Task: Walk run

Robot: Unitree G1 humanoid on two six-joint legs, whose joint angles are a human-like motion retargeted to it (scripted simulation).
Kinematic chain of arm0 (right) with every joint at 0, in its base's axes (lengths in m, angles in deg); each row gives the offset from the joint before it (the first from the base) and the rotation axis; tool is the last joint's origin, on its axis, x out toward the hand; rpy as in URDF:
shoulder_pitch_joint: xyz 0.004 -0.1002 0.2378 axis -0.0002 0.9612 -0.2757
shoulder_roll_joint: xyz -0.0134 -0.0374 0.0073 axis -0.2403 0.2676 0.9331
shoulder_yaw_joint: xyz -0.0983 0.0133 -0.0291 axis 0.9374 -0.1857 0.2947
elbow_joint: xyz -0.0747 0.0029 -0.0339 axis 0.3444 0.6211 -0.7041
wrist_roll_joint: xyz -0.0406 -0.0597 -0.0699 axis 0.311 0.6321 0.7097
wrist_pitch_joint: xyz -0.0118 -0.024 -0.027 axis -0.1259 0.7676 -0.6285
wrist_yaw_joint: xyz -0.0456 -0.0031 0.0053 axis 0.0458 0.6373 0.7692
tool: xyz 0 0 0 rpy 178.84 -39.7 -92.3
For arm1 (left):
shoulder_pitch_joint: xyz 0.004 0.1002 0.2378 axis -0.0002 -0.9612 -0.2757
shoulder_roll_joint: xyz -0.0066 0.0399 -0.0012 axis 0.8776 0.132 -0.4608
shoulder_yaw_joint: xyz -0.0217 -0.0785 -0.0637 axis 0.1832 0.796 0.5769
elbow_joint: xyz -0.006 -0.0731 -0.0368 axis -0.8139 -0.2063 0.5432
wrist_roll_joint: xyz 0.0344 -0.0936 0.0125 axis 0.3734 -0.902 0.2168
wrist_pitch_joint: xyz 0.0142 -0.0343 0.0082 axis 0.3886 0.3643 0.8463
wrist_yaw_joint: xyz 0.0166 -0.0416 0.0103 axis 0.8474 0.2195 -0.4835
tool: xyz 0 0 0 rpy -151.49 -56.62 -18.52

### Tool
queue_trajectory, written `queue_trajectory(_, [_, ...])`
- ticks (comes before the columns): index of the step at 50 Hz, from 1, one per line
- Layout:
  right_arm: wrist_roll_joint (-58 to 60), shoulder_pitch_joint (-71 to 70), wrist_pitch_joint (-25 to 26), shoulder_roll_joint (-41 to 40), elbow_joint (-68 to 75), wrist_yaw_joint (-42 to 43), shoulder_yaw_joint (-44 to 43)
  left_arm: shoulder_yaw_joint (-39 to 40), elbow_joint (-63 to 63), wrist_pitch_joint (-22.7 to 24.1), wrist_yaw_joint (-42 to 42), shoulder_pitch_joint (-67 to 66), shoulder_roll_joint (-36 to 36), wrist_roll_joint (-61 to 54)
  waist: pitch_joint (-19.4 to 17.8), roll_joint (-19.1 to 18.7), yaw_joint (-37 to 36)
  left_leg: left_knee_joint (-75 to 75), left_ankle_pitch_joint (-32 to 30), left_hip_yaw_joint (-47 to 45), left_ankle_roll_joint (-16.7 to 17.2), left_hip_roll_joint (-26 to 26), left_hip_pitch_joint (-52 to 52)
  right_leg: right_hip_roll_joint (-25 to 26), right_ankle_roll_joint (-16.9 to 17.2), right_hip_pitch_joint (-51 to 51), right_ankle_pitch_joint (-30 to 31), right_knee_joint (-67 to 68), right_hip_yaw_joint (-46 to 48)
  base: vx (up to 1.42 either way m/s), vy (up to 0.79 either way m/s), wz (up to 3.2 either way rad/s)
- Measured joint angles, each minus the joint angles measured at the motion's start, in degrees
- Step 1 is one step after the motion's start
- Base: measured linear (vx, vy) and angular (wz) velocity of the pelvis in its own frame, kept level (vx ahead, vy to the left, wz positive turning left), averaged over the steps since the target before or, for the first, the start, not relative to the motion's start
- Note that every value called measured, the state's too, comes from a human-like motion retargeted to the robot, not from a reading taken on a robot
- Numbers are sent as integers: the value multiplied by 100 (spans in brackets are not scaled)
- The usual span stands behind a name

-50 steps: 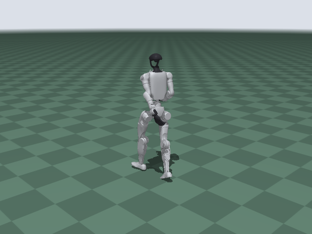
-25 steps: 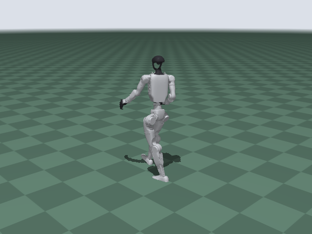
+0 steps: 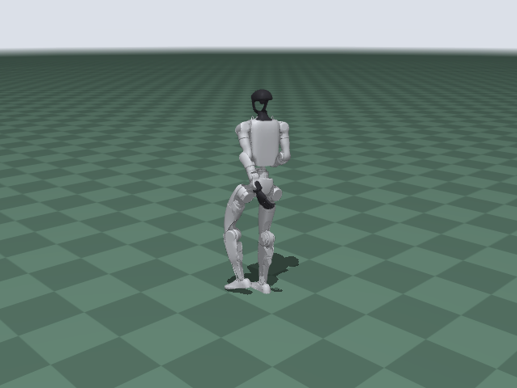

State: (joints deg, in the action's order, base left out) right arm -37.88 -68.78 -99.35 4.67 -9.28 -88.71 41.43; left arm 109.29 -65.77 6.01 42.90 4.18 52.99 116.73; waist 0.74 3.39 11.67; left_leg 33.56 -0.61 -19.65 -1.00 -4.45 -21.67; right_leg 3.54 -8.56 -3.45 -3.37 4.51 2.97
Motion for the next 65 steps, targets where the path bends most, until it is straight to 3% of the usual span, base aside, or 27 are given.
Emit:
queue_trajectory(3, [-17, -26, -12, 65, -55, 47, -133, 61, 0, -263, -27, -262, -129, 164, -150, -161, -197, -1616, -53, -155, -98, 164, -217, 318, -60, 386, -209, -93, -20, 79, -11, -12])
queue_trajectory(7, [51, 133, -52, 22, -13, 206, -204, 199, 0, -417, -70, -265, -147, 190, -157, -102, -259, -3048, 283, 154, -35, 870, -297, 307, -5, 850, -331, -107, 354, 83, -14, 17])
queue_trajectory(10, [29, 363, 13, -134, 103, 271, -195, 445, 0, -360, -149, -6, -93, -69, -39, 8, -464, -3055, -95, 103, -653, 1004, -109, 228, 176, 1041, -71, 125, 381, 90, -12, -32])
queue_trajectory(13, [-55, 643, 39, -303, 251, 230, -49, 723, 2, -106, -46, 391, -10, -738, 159, 34, -743, -2864, -305, -108, -692, 855, 54, 110, 480, 1142, 931, 561, 590, 106, -10, -80])
queue_trajectory(15, [-134, 771, 87, -419, 387, 126, 123, 718, 114, 39, 70, 715, 66, -1434, 296, 86, -728, -2465, 1, 149, -801, 779, 18, -78, 800, 1041, 2068, 1108, 761, 116, -8, -42])
queue_trajectory(17, [-155, 847, 129, -456, 451, 89, 379, 530, 275, 188, 251, 1138, 240, -2015, 250, -53, -604, -2192, 277, 285, -852, 538, 162, 124, 1075, 680, 2949, 2116, 450, 87, -9, -10])
queue_trajectory(20, [-77, 765, 109, -365, 452, 2, 564, 178, 532, 420, 551, 1921, 583, -2320, 144, -208, -460, -2202, 633, 83, -981, 528, 739, 278, 1269, -80, 3337, 3957, 302, 80, -5, 14])
queue_trajectory(24, [241, 642, 71, -306, 393, -273, 552, -53, 1027, 517, 665, 2934, 1067, -1862, 119, -537, -399, -2446, 762, 206, -892, 349, 1191, 219, 817, -852, 2135, 4280, 414, 67, 2, 15])
queue_trajectory(28, [332, 743, -36, -238, 231, -255, 481, -514, 1664, 695, 405, 3755, 1477, -1688, 131, -672, 127, -2702, 863, 855, -926, 609, 1594, -223, 968, -1563, 1008, 3659, 628, 64, -2, 140])
queue_trajectory(33, [252, 897, -27, -241, 162, -215, 430, -827, 2319, 975, 15, 4478, 1866, -1976, 105, -353, 512, -2911, 1114, 1373, -1007, 1221, 2233, -953, 1514, -1923, 969, 1539, 308, 70, -14, 104])
queue_trajectory(38, [252, 1086, -15, -266, 162, -73, 313, -880, 2642, 1202, 22, 4637, 1816, -2259, -64, -292, 712, -2896, 1400, 1921, -1010, 1321, 2911, -821, 1416, -1900, 627, -74, -1274, 70, -23, 92])
queue_trajectory(42, [316, 1130, 37, -223, 224, -71, 174, -699, 2527, 1262, 94, 4244, 1461, -2314, -12, -208, 738, -2528, 1490, 2122, -912, 1392, 3155, -1000, 1618, -1690, 904, 9, -448, 75, -35, 65])
queue_trajectory(43, [355, 1129, 49, -225, 248, -80, 138, -645, 2438, 1230, 56, 4073, 1375, -2274, 37, -162, 816, -2379, 1378, 2193, -838, 1412, 3172, -1129, 1692, -1634, 1124, 89, 25, 83, -44, 87])
queue_trajectory(45, [455, 1129, 51, -237, 272, -67, 102, -510, 2168, 1113, -69, 3676, 1233, -2106, 121, -140, 928, -2006, 884, 2242, -595, 1321, 3150, -856, 1542, -1496, 1227, 191, -727, 86, -51, 75])
queue_trajectory(47, [517, 1112, 56, -241, 286, -8, 63, -412, 1704, 947, -96, 3247, 1084, -1789, 105, -173, 780, -1266, 15, 2061, -328, 1170, 2977, -712, 1356, -1314, 878, 368, -988, 69, -38, 30])
queue_trajectory(50, [494, 952, 107, -139, 314, 22, 1, -367, 732, 542, 287, 2695, 903, -1436, 59, -31, 619, 515, -1246, 1692, 44, 1082, 2283, -1038, 1174, -908, 661, 314, -260, 73, -29, 26])
queue_trajectory(52, [482, 790, 90, -41, 305, 3, -1, -343, 160, 192, 405, 2351, 895, -1289, 77, 31, 658, 1495, -1604, 1330, 83, 794, 1761, -1042, 1024, -725, 529, 259, -89, 54, -20, 68])
queue_trajectory(55, [492, 511, 71, 61, 293, 22, -71, -367, 0, -241, 225, 1629, 731, -883, 19, 14, 740, 2196, -880, 789, -256, 219, 1180, -942, 882, -440, 353, 166, 112, 65, -23, 90])
queue_trajectory(59, [543, 300, -19, 243, 161, 62, -173, -184, 1, -140, 68, 802, 387, -99, -84, 80, 129, 2092, -1, 270, -217, 124, 403, -831, 740, -154, 232, 21, 167, 55, -11, -17])
queue_trajectory(62, [482, 239, -81, 352, 57, 94, -273, -162, 40, -81, 55, 385, 286, 156, -121, 1, -215, 1219, 486, -274, -207, -64, 0, -672, 663, 26, 42, -42, 314, 50, -3, 38])
queue_trajectory(65, [389, 223, -97, 418, 24, 90, -392, 37, 0, -113, 211, 160, 258, 249, -179, -169, -349, -200, 588, -976, -311, -146, -141, -424, 610, 294, -189, -125, 566, 66, 3, 107])
